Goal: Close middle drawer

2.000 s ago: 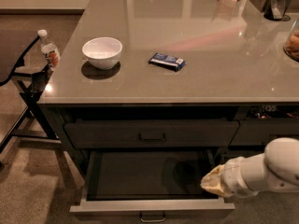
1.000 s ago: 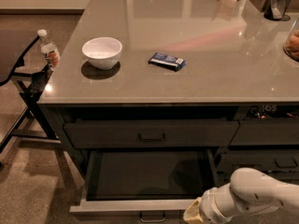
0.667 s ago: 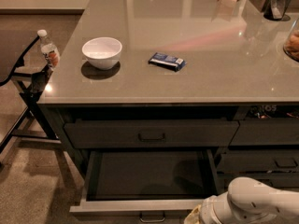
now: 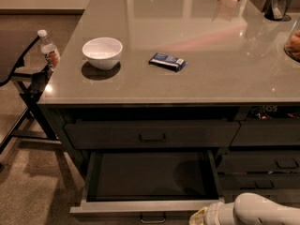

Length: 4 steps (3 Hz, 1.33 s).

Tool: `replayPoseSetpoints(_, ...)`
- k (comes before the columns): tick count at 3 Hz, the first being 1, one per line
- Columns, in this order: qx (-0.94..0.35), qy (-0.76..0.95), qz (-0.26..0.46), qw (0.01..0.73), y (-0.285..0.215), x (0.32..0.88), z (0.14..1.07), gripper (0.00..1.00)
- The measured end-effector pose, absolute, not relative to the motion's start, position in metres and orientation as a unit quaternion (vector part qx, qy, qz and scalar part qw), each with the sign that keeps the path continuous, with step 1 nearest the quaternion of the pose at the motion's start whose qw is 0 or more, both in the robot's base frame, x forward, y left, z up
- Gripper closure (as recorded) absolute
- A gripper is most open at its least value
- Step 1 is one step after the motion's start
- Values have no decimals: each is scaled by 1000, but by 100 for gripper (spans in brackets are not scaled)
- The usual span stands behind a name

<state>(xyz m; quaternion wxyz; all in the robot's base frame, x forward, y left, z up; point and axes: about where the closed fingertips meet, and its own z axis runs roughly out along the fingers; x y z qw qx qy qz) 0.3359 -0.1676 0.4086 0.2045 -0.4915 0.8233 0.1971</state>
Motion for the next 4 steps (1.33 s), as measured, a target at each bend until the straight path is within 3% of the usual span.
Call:
replayPoseSetpoints(1,-488,825,189,211,-170,341,408,83)
replayPoseSetpoints(4,-490,824,192,212,-168,341,405,12)
